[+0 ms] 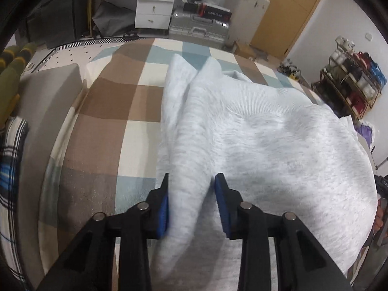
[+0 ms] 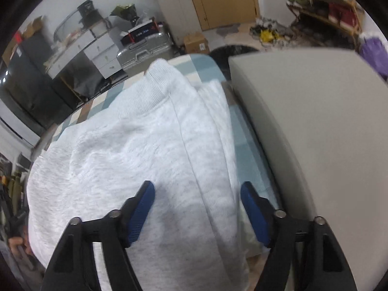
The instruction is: Fold large clothes
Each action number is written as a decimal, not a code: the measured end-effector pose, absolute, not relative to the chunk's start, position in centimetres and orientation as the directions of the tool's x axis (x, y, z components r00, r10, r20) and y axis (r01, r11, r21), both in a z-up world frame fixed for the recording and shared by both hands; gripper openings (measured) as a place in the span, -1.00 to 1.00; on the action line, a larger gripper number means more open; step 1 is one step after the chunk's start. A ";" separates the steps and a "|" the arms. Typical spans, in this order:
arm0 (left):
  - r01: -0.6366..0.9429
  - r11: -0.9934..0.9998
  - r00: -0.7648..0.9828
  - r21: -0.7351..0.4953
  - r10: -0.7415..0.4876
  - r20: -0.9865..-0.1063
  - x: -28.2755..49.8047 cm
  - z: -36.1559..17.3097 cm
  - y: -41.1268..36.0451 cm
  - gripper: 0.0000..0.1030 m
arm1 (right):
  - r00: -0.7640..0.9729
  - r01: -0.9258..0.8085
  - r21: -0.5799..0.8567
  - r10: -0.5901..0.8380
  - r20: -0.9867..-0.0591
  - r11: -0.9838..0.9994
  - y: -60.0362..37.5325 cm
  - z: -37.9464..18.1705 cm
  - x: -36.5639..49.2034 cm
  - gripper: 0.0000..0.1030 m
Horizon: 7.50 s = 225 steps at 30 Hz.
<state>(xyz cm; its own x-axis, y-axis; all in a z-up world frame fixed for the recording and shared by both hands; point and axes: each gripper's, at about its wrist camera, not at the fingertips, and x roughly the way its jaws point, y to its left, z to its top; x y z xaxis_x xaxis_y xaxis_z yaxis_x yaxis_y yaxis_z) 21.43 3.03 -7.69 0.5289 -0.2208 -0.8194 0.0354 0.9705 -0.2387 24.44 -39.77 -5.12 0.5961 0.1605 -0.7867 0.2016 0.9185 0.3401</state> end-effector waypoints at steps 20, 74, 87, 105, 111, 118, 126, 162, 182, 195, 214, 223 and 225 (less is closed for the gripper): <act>0.258 0.934 0.652 -0.249 -0.358 -0.669 20.7 0.1 -5.1 0.24 | 0.765 -0.005 0.302 0.198 -0.613 0.953 -32.3 2.6 20.4 0.31; 0.492 0.870 0.576 -0.037 -0.356 -0.736 18.6 -9.2 -11.2 0.71 | 0.667 -0.323 0.018 0.241 -0.705 0.946 -19.4 -6.3 19.4 0.53; 0.311 0.940 0.579 -0.139 -0.303 -0.757 19.0 -10.1 -3.9 0.83 | 0.632 -0.122 0.072 0.134 -0.763 0.990 -29.1 -7.5 19.2 0.71; 0.270 0.960 0.534 -0.072 -0.212 -0.819 31.2 -9.8 -11.7 0.79 | 0.591 -0.078 0.167 0.180 -0.786 0.983 -20.8 -6.2 32.5 0.79; 0.272 0.959 0.539 -0.076 -0.217 -0.813 30.7 -9.5 -10.8 0.85 | 0.604 -0.137 0.072 0.141 -0.785 0.988 -21.0 -6.4 31.5 0.80; 0.265 0.961 0.539 -0.086 -0.221 -0.813 31.6 -9.6 -11.6 0.86 | 0.662 0.001 0.138 0.103 -0.742 0.990 -24.8 -3.5 32.2 0.74; 0.261 0.961 0.538 -0.090 -0.222 -0.813 31.9 -9.6 -11.4 0.87 | 0.731 -0.083 0.019 0.074 -0.679 0.996 -20.0 -1.3 31.0 0.63; 0.155 0.982 0.567 -0.107 -0.177 -0.804 34.2 -9.9 -8.2 0.99 | 0.604 -0.051 0.100 0.111 -0.789 0.994 -30.5 -7.0 34.0 0.84; 0.153 0.980 0.564 -0.128 -0.193 -0.803 34.2 -9.9 -8.0 0.99 | 0.588 -0.305 0.064 0.241 -0.772 0.950 -17.9 -5.6 28.9 0.85; 0.157 0.977 0.565 -0.145 -0.209 -0.798 34.2 -9.8 -7.6 0.99 | 0.582 0.097 0.033 -0.030 -0.812 0.995 -32.8 -6.6 25.8 0.87; 0.392 0.919 0.584 -0.047 -0.288 -0.759 19.7 -9.3 -11.1 0.98 | 0.626 -0.255 0.027 0.186 -0.757 0.967 -19.3 -6.4 22.5 0.88; 0.343 0.926 0.543 -0.159 -0.334 -0.770 18.7 -8.8 -8.2 0.99 | 0.625 0.067 0.049 -0.004 -0.780 0.997 -32.0 -7.3 20.4 0.91; 0.317 0.936 0.552 -0.156 -0.316 -0.772 18.1 -8.5 -8.0 0.99 | 0.636 0.077 0.061 -0.002 -0.771 0.995 -32.3 -6.9 19.8 0.89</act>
